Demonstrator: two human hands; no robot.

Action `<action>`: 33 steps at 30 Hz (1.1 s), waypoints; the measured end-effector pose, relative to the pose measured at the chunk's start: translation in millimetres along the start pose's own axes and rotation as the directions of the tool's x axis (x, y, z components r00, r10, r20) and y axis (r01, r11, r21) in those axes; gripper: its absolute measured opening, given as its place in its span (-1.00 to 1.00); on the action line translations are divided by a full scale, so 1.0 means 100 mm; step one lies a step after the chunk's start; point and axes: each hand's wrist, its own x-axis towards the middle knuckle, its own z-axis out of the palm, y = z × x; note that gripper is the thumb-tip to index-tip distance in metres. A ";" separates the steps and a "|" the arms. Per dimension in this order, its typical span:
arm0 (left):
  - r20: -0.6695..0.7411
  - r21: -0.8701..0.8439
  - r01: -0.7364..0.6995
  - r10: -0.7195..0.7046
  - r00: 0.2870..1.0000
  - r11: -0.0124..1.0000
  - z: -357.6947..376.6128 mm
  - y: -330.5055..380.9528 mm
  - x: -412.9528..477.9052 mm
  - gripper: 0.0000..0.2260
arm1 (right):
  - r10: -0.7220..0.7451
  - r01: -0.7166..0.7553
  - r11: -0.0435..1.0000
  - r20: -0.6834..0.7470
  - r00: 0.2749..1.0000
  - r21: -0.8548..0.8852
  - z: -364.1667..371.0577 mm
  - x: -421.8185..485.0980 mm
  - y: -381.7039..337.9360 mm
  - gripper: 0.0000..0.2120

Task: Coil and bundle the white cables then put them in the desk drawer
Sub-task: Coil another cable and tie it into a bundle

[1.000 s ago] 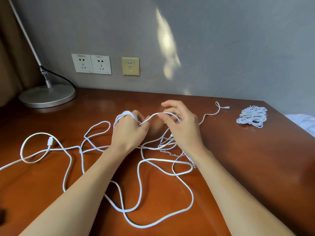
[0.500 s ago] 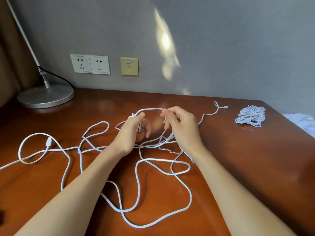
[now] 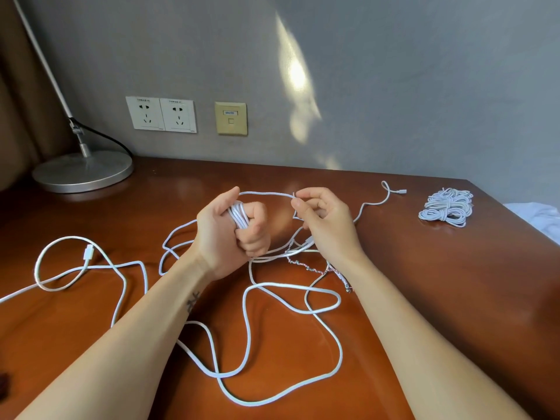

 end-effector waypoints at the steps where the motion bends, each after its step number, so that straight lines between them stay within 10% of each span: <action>1: 0.003 -0.066 -0.018 0.018 1.000 0.998 0.01 0.01 0.00 -0.45 | 0.007 -0.007 1.000 0.015 1.000 -0.003 0.00 0.00 0.01 -0.86; 19: -0.413 -0.576 -0.388 0.154 0.898 0.720 -0.01 0.11 0.03 -0.64 | 0.101 -0.032 0.971 0.288 0.952 -0.235 0.06 -0.07 -0.04 -0.83; 33: -0.615 -0.123 -0.310 0.173 0.769 0.943 -0.09 0.08 0.12 -0.75 | 0.002 0.008 1.000 0.354 0.935 -0.027 0.02 -0.12 -0.17 -0.80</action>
